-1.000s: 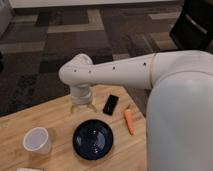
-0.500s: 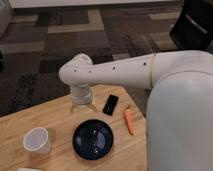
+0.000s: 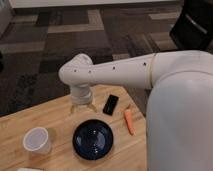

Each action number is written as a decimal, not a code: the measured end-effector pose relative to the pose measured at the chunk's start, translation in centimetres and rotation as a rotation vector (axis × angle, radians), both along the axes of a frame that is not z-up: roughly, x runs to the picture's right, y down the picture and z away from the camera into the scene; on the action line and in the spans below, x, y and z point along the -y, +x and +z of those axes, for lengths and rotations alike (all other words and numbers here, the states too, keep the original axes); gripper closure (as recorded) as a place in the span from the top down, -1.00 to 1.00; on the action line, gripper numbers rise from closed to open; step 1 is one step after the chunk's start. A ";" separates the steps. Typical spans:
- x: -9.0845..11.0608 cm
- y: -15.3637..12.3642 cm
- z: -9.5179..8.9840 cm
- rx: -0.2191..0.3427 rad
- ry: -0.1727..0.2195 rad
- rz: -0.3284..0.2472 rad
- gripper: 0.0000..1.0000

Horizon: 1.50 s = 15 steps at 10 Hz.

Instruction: Pick up the ceramic bowl

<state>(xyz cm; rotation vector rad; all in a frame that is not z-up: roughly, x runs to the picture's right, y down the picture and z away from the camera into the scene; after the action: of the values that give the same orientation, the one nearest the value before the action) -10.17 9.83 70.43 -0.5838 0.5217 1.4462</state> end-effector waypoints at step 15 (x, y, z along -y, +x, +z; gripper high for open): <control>0.0 0.0 0.0 0.000 0.000 0.000 0.60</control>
<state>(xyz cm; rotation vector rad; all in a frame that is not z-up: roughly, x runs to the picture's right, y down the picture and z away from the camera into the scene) -10.17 9.83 70.43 -0.5837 0.5216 1.4463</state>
